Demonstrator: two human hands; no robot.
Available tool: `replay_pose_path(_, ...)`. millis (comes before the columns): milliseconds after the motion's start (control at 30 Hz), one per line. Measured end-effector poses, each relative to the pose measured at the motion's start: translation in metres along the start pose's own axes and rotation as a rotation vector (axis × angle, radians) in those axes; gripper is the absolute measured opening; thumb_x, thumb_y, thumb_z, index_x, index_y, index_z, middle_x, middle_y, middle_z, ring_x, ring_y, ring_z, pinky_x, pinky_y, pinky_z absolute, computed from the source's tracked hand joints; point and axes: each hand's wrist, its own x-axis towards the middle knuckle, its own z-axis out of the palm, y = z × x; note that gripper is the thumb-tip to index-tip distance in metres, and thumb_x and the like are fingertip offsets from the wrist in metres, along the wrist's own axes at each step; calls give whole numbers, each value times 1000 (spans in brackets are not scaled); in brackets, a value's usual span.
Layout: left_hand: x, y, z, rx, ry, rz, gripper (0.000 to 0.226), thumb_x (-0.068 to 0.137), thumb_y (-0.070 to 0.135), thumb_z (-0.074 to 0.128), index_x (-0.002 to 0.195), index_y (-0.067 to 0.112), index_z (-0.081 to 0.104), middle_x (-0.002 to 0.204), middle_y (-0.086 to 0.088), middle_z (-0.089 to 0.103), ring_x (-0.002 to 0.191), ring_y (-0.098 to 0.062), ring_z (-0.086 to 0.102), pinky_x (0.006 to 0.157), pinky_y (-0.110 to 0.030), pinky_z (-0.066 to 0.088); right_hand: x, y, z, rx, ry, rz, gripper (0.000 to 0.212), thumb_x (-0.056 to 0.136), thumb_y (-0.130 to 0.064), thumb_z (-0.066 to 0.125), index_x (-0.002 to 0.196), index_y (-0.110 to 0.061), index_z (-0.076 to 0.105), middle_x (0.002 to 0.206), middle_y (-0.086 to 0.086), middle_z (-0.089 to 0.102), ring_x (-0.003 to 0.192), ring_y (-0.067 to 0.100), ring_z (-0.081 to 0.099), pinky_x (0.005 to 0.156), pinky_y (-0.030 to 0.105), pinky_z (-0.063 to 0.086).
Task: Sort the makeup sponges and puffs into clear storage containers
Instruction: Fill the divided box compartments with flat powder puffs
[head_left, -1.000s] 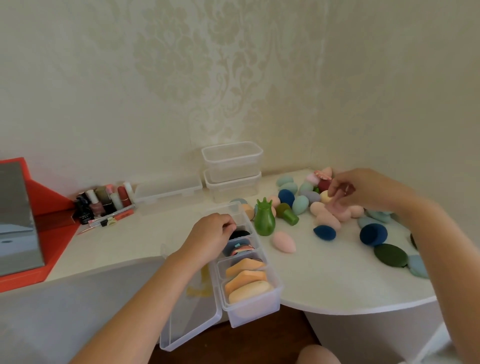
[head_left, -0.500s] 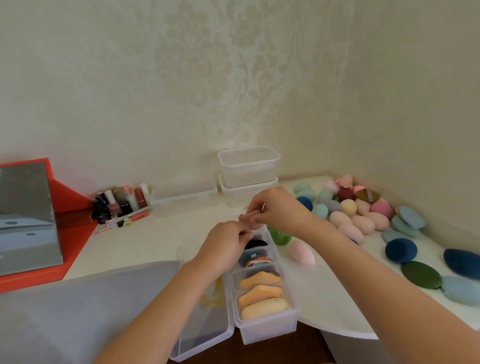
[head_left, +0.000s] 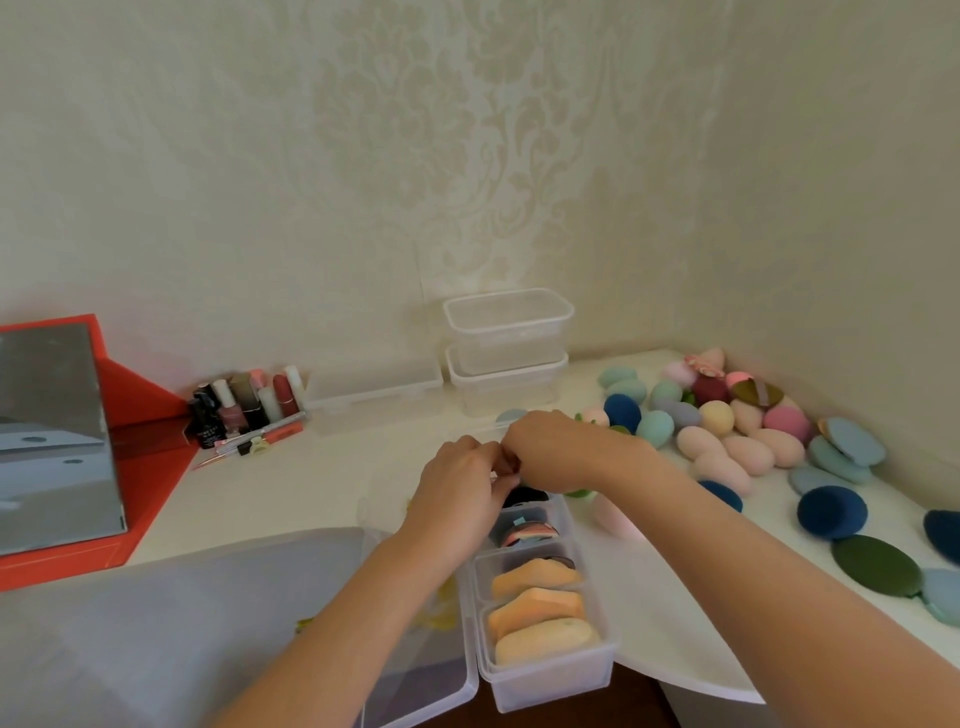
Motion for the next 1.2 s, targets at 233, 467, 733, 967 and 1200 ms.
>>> replay_pose_path(233,3,-1,-2,3,-116,-12,20,97,32,46,104,16,54,103,-4,66,96,-24,59,80,-36,46,-17,19,-7,427,263,-41,25,89,-6,49,96,-15,72,84,-6,63,79,10,56,72,20,43)
replay_pose_path(467,6,-2,-3,-42,-125,10,10,95,30,51,90,22,54,91,7,64,88,-16,59,72,-27,42,-49,116,-23,607,712,350,23,93,-9,49,97,-18,70,91,-7,66,84,9,56,65,11,39)
replay_pose_path(733,5,1,-4,-55,-147,-11,10,95,29,51,86,26,51,89,6,64,84,-13,57,71,-27,42,-50,214,38,444,426,841,35,90,-14,50,124,-10,54,113,14,62,93,27,56,73,31,45)
replay_pose_path(967,5,2,-4,-45,-155,-23,11,95,29,50,85,27,49,90,4,64,85,-14,57,71,-26,41,-51,223,59,385,455,822,30,84,-11,58,114,-7,58,105,14,63,91,29,58,76,36,49)
replay_pose_path(1200,4,1,-4,-57,-147,-10,10,95,29,50,86,27,50,85,11,60,84,-11,56,70,-23,40,-49,226,54,456,610,881,20,91,-9,52,104,-1,65,98,19,66,80,29,55,70,34,45)
